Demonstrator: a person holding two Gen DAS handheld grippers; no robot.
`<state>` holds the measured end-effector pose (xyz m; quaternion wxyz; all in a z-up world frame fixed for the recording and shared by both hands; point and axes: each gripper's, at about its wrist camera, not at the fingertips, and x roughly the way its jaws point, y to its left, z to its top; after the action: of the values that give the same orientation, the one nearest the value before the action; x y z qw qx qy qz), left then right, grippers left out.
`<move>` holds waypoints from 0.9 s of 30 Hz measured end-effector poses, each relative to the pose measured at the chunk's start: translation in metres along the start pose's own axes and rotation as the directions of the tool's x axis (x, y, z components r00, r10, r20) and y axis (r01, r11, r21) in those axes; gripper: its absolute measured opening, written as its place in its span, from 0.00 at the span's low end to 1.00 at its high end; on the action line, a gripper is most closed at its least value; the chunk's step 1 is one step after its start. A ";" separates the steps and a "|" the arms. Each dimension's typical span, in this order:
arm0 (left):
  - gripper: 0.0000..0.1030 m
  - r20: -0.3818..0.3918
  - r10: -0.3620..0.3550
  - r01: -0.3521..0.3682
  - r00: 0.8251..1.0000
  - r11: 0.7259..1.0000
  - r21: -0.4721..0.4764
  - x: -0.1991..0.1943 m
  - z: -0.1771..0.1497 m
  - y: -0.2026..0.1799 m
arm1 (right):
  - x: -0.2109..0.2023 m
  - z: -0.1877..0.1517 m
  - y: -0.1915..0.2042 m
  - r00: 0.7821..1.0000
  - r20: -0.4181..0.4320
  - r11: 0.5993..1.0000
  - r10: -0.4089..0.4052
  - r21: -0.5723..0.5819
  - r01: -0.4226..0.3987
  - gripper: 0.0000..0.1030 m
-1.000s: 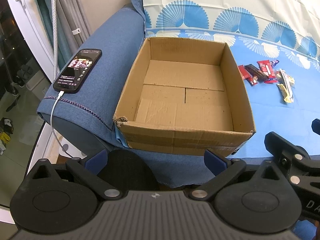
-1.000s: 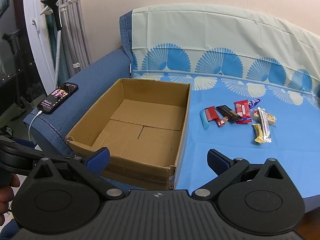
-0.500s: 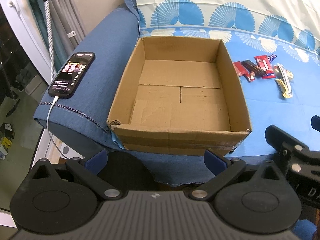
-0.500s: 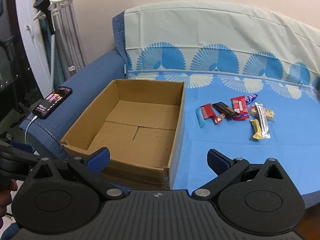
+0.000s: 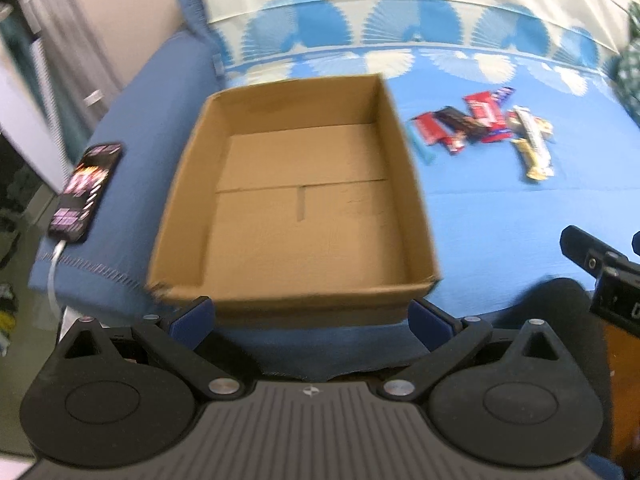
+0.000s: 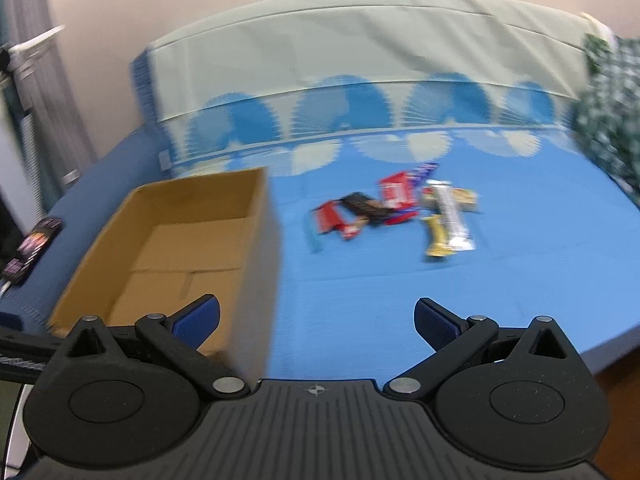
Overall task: Organize snacks
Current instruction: 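Reach both tools to the snack pile and close on bars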
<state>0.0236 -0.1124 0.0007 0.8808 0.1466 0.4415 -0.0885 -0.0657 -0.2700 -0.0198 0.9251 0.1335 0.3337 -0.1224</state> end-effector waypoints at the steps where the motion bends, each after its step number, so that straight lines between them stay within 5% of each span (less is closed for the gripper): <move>1: 1.00 -0.003 -0.010 0.010 1.000 1.000 0.016 0.003 0.006 -0.008 | 0.002 0.000 -0.011 1.000 0.019 1.000 -0.020 0.018 0.020 1.00; 9: 1.00 -0.096 -0.134 0.146 0.986 0.981 0.131 0.051 0.075 -0.088 | 0.040 0.015 -0.098 0.986 0.012 0.973 -0.167 0.161 0.163 1.00; 14: 1.00 -0.173 -0.168 0.195 0.970 0.969 0.150 0.106 0.130 -0.139 | 0.086 0.030 -0.145 0.986 -0.035 0.960 -0.165 0.223 0.169 1.00; 18: 1.00 -0.226 -0.141 0.167 0.964 0.981 0.099 0.169 0.181 -0.166 | 0.137 0.044 -0.170 0.991 -0.072 0.957 -0.112 0.262 0.128 1.00; 24: 1.00 -0.339 -0.188 0.175 0.922 0.982 -0.070 0.274 0.240 -0.185 | 0.235 0.062 -0.184 0.989 -0.141 0.953 -0.052 0.287 0.091 0.99; 27: 1.00 -0.347 -0.181 0.148 0.920 0.982 -0.120 0.316 0.258 -0.195 | 0.279 0.066 -0.184 0.984 -0.179 0.955 -0.023 0.287 0.075 0.99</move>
<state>0.3491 -0.3913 -0.1421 0.7813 0.0821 0.6081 -0.1140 0.1231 -0.5022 -0.1824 0.8592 0.2707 0.3943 -0.1815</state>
